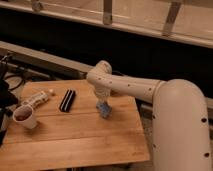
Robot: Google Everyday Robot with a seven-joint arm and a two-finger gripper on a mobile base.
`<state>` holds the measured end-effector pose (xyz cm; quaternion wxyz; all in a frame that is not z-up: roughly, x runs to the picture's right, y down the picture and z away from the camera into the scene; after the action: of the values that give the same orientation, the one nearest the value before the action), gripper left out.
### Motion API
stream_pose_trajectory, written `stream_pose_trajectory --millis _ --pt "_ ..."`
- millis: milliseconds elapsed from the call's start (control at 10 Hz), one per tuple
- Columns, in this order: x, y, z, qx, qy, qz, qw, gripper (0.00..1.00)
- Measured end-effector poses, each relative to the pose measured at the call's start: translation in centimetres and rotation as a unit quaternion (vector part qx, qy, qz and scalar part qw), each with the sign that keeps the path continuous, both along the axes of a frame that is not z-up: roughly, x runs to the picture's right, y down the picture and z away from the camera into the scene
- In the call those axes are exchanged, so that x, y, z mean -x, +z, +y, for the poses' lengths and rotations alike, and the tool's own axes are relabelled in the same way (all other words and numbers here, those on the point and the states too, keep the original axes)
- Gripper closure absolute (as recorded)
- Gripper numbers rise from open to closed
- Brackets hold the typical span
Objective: Wipe the white sponge on the table
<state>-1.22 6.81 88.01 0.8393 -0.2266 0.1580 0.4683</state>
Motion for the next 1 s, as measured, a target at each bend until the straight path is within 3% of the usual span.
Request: stream_pose_trajectory --millis 1000 --pt "2.7 -1.3 1.5 0.005 -0.047 -0.013 0.9988 1.0"
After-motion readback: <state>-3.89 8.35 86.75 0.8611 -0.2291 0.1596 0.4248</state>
